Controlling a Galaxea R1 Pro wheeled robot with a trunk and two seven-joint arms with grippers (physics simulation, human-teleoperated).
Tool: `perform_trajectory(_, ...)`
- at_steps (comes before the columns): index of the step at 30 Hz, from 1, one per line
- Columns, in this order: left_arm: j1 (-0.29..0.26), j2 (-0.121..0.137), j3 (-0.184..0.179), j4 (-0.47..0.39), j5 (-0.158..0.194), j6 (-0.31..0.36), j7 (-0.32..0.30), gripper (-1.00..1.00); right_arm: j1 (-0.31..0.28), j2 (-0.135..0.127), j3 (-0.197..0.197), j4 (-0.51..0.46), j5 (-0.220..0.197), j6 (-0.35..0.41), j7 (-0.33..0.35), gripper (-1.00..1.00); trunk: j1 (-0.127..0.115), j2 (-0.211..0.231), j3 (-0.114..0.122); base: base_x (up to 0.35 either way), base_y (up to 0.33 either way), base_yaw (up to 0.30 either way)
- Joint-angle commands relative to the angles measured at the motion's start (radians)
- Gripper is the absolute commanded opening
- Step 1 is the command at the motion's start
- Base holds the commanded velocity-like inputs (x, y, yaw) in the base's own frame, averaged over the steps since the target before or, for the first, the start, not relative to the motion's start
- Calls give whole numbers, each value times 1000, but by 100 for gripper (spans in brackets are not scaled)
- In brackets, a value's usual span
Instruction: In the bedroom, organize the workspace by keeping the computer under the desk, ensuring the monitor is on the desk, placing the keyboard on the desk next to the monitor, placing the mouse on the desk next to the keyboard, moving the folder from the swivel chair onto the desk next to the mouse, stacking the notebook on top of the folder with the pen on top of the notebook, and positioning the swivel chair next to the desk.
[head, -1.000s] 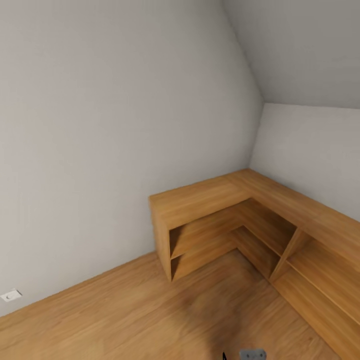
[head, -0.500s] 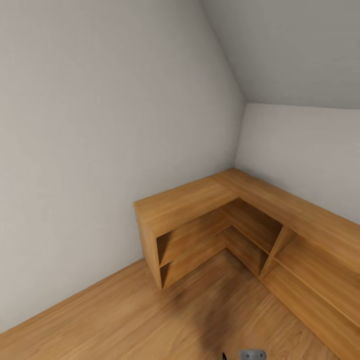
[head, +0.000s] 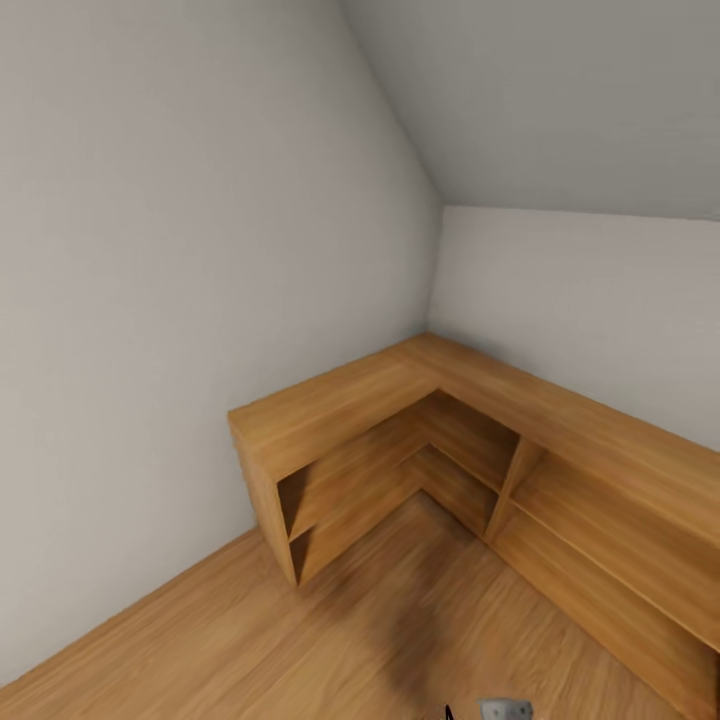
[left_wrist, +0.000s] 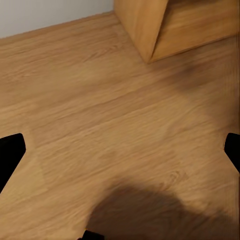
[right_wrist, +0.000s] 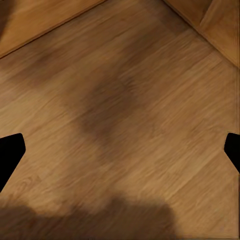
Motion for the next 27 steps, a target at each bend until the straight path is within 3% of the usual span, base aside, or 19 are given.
perform_trajectory(1,1,-1,4,-2,-5,0,2,100,-1,0,-8,2,11,-4,-5,100,0,-1,-1,1,0,-258)
perform_trajectory(27,1,0,4,-2,-5,0,4,100,-1,1,-8,2,11,-4,-5,100,0,-1,-1,5,0,-258)
